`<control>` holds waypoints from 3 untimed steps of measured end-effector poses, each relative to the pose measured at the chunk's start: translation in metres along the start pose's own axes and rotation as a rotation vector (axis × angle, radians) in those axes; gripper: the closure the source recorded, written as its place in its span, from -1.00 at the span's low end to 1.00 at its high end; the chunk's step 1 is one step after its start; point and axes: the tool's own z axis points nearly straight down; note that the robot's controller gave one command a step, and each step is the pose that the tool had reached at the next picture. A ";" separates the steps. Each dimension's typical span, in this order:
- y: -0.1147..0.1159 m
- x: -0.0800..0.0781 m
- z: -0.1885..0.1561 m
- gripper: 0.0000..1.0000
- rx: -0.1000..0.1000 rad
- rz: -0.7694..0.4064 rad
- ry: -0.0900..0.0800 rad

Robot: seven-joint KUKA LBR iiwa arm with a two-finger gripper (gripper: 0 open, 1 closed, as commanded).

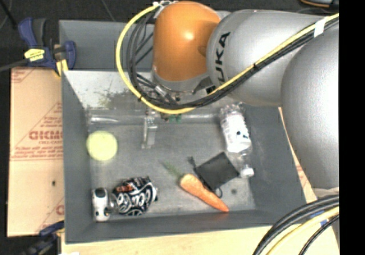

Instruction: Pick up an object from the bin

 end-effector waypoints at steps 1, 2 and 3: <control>-0.001 -0.001 -0.005 -1.00 -0.001 0.003 -0.008; 0.001 0.023 0.037 -1.00 0.000 -0.143 -0.008; 0.012 0.048 0.056 -1.00 0.001 -0.472 -0.009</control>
Offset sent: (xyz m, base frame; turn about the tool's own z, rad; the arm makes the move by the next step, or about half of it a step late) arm -0.0792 0.0060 -0.1317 -0.4610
